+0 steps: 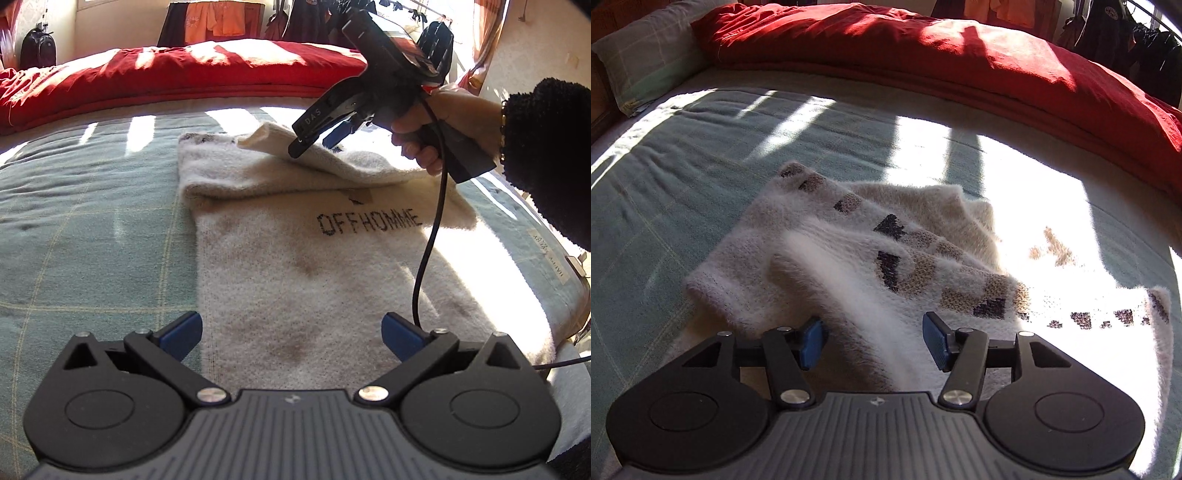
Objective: Fold clothes
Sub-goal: 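Lower the held sleeve onto the folded sweater body with the right tool, then open the right tool to release the sleeve, then move the open left tool to the folded sleeve cuff on the sweater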
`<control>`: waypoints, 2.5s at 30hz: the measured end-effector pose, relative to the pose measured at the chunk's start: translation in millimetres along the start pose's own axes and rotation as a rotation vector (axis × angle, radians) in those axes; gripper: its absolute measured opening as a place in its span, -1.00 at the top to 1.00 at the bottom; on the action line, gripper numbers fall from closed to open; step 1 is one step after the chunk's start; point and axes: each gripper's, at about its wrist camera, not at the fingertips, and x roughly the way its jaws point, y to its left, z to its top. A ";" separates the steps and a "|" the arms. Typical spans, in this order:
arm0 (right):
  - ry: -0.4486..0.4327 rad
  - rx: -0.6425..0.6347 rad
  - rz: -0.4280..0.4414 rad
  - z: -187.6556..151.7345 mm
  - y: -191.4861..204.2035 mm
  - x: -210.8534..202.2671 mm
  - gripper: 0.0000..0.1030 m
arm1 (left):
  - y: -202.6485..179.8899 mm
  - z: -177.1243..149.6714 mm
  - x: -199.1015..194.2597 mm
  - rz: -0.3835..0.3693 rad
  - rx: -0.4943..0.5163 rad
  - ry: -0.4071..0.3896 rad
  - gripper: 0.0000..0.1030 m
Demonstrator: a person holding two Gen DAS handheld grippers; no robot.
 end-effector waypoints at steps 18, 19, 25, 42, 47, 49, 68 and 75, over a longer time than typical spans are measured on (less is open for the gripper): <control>-0.018 0.037 -0.046 12.4 1.6 18.0 0.68 | 10.4 -4.1 1.8 0.012 -0.036 0.011 -0.99; -0.012 0.051 -0.008 11.8 0.1 16.7 0.63 | 10.0 -3.7 2.4 0.013 -0.035 0.013 -0.99; -0.018 0.054 0.133 5.0 4.4 -3.6 0.28 | 3.1 -0.6 -1.2 0.005 -0.022 0.001 -0.99; -0.181 0.364 -0.025 -57.6 -162.4 -109.9 0.11 | -40.9 20.2 -1.6 -0.013 0.048 -0.014 -0.99; -0.170 0.417 -0.083 -99.9 -203.7 -120.0 -0.03 | -57.4 27.2 8.6 -0.022 0.078 0.007 -0.99; -0.157 0.398 -0.095 -116.1 -209.2 -120.9 -0.19 | -64.3 29.8 12.0 -0.032 0.085 0.014 -0.99; -0.193 0.136 -0.303 -152.3 -192.4 -49.8 -0.31 | -114.4 47.4 56.8 -0.028 0.197 0.122 -0.99; -0.152 0.248 -0.352 -168.0 -226.4 -43.4 -0.32 | -118.7 48.4 69.1 -0.045 0.203 0.141 -0.99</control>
